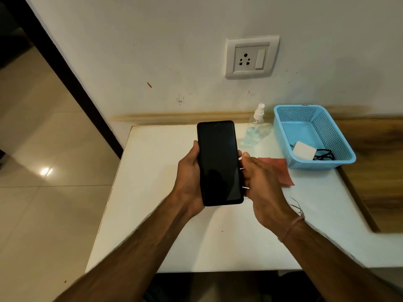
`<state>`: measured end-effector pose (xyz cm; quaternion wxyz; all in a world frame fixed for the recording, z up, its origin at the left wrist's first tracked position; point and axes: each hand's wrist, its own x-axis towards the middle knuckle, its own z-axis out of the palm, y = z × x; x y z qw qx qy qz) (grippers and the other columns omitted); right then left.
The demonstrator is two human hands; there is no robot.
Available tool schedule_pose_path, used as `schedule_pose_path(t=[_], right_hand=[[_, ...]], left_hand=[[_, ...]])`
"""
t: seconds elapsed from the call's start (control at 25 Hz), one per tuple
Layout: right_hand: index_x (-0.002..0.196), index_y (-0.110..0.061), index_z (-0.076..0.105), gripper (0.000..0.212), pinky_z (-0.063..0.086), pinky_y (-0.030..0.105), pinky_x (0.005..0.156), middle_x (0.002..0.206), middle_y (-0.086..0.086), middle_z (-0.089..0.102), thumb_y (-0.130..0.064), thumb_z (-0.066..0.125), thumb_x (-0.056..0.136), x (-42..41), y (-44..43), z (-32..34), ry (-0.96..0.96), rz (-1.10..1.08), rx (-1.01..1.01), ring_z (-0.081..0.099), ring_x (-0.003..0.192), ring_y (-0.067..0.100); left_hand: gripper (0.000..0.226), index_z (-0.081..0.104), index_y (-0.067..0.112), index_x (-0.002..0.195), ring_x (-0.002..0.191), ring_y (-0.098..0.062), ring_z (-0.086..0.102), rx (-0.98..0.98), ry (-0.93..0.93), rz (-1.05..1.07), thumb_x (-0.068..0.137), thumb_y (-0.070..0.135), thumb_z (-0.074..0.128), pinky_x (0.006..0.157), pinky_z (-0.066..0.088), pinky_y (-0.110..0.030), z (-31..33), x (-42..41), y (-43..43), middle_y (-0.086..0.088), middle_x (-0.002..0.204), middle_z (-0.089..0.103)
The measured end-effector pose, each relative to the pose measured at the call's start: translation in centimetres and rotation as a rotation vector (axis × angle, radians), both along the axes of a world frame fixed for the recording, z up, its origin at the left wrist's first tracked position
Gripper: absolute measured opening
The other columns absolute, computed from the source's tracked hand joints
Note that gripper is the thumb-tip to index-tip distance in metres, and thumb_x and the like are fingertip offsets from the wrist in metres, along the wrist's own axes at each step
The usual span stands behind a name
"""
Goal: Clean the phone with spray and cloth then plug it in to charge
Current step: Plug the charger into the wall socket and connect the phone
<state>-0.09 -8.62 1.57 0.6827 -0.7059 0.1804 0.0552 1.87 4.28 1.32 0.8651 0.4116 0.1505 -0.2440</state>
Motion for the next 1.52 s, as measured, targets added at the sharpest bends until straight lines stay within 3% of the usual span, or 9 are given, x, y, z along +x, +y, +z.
schedule_pose_path(t=[0.24, 0.4, 0.52, 0.68, 0.8, 0.88, 1.16, 1.36, 1.52], right_hand=[[0.088, -0.031, 0.075, 0.036, 0.057, 0.035, 0.081, 0.098, 0.0, 0.075, -0.056, 0.051, 0.078, -0.8, 0.6, 0.6, -0.073, 0.01, 0.19, 0.072, 0.092, 0.02], [0.069, -0.039, 0.076, 0.031, 0.056, 0.019, 0.065, 0.08, -0.011, 0.075, -0.051, 0.049, 0.074, -1.2, 0.6, 1.7, -0.115, 0.031, 0.233, 0.072, 0.079, 0.008], [0.063, -0.047, 0.073, 0.029, 0.054, 0.017, 0.061, 0.073, -0.015, 0.073, -0.05, 0.047, 0.074, -1.6, 0.5, 2.5, -0.134, 0.047, 0.225, 0.072, 0.075, 0.006], [0.059, -0.049, 0.071, 0.042, 0.056, 0.021, 0.064, 0.071, -0.017, 0.072, -0.037, 0.046, 0.09, -1.7, 0.4, 3.1, -0.183, 0.071, 0.267, 0.072, 0.075, 0.004], [0.066, -0.041, 0.075, 0.039, 0.058, 0.035, 0.076, 0.08, -0.008, 0.075, -0.034, 0.047, 0.092, -1.8, 0.0, 2.9, -0.193, 0.083, 0.313, 0.073, 0.085, 0.015], [0.07, -0.037, 0.077, 0.035, 0.057, 0.041, 0.082, 0.085, -0.003, 0.076, -0.036, 0.048, 0.09, -1.9, -0.3, 2.7, -0.188, 0.085, 0.332, 0.073, 0.09, 0.021], [0.068, -0.041, 0.076, 0.03, 0.058, 0.039, 0.079, 0.083, -0.005, 0.075, -0.04, 0.049, 0.082, -1.9, -0.4, 2.4, -0.196, 0.085, 0.333, 0.073, 0.088, 0.019], [0.064, -0.044, 0.074, 0.029, 0.057, 0.022, 0.065, 0.076, -0.011, 0.074, -0.042, 0.048, 0.077, -1.9, -0.3, 2.6, -0.201, 0.103, 0.315, 0.073, 0.081, 0.01], [0.063, -0.048, 0.073, 0.039, 0.057, 0.021, 0.066, 0.075, -0.015, 0.073, -0.036, 0.046, 0.089, -1.5, -0.1, 2.5, -0.197, 0.104, 0.313, 0.072, 0.078, 0.006]], left_hand=[[0.066, 0.066, 0.012, 0.132, 0.123, -0.041, 0.062, 0.045, -0.04, 0.042, 0.102, 0.059, 0.031, 0.102, 0.052, -0.049, 1.0, -0.7, 0.0, -0.019, 0.13, 0.068], [0.065, 0.065, 0.014, 0.133, 0.124, -0.041, 0.061, 0.058, -0.051, 0.047, 0.101, 0.061, 0.032, 0.108, 0.047, -0.054, 1.5, -1.1, 0.2, -0.018, 0.132, 0.067], [0.065, 0.064, 0.017, 0.134, 0.124, -0.042, 0.061, 0.082, -0.055, 0.04, 0.101, 0.061, 0.031, 0.106, 0.049, -0.055, 2.0, -1.5, 0.3, -0.017, 0.131, 0.067], [0.064, 0.063, 0.02, 0.135, 0.121, -0.041, 0.064, 0.119, -0.074, 0.033, 0.1, 0.062, 0.03, 0.103, 0.052, -0.054, 2.4, -1.7, 0.5, -0.016, 0.131, 0.068], [0.063, 0.065, 0.021, 0.133, 0.112, -0.037, 0.069, 0.146, -0.089, 0.029, 0.099, 0.062, 0.031, 0.092, 0.058, -0.048, 2.4, -1.8, 0.5, -0.015, 0.126, 0.07], [0.065, 0.061, 0.02, 0.137, 0.117, -0.039, 0.065, 0.135, -0.085, 0.01, 0.1, 0.064, 0.031, 0.098, 0.055, -0.051, 2.6, -1.8, 0.6, -0.018, 0.132, 0.066], [0.067, 0.06, 0.019, 0.139, 0.125, -0.041, 0.061, 0.116, -0.095, -0.013, 0.099, 0.065, 0.031, 0.106, 0.049, -0.055, 2.1, -1.7, 0.7, -0.018, 0.135, 0.065], [0.07, 0.055, 0.016, 0.144, 0.131, -0.045, 0.054, 0.069, -0.099, -0.031, 0.1, 0.066, 0.032, 0.111, 0.042, -0.059, 1.6, -1.5, 0.9, -0.022, 0.143, 0.057], [0.067, 0.057, 0.018, 0.141, 0.127, -0.042, 0.059, 0.096, -0.118, -0.006, 0.1, 0.064, 0.032, 0.108, 0.046, -0.058, 1.4, -1.2, 0.8, -0.019, 0.138, 0.062]])
